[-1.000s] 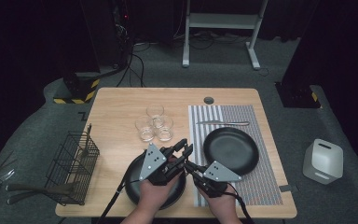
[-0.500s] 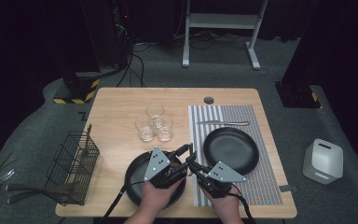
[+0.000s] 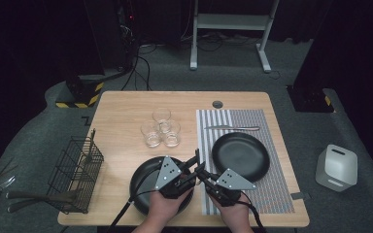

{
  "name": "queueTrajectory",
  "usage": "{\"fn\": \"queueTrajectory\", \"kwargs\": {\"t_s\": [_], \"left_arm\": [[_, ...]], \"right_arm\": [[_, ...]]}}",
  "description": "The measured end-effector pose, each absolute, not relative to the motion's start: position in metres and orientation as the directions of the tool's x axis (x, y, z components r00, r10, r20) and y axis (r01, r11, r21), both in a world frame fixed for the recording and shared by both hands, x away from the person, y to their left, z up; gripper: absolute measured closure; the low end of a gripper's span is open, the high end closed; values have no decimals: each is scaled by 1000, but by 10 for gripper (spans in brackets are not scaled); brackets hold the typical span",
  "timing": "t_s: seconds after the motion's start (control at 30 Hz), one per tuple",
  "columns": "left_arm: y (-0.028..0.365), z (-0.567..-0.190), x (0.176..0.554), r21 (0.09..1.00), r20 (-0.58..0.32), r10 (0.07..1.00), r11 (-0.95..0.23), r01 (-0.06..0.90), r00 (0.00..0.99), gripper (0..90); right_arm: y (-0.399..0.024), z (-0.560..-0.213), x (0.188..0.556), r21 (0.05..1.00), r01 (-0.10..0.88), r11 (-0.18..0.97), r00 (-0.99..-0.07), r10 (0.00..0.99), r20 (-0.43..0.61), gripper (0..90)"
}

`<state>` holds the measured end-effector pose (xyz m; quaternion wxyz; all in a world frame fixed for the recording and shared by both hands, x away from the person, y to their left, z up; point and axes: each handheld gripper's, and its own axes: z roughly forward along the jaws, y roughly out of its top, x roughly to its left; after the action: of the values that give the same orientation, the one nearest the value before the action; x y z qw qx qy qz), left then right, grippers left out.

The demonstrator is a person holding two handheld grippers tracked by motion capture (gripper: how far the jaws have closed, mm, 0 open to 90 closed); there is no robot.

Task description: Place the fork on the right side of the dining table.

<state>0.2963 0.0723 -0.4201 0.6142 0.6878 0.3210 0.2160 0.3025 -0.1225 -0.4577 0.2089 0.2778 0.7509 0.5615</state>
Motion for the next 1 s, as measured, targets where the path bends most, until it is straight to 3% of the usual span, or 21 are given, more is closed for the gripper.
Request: {"fn": "queueTrajectory", "kwargs": {"t_s": [0.47,1.0], "left_arm": [[73,-428,294,985,-89,721,-38,167,688,837],[71,-429,296,984,-111,713,-19,177,692,867]], "right_arm": [[-123,-460,303,957,185,223,-758,652,-5,847],[-125,-460,305,955,202,216,-757,653,12,826]]}}
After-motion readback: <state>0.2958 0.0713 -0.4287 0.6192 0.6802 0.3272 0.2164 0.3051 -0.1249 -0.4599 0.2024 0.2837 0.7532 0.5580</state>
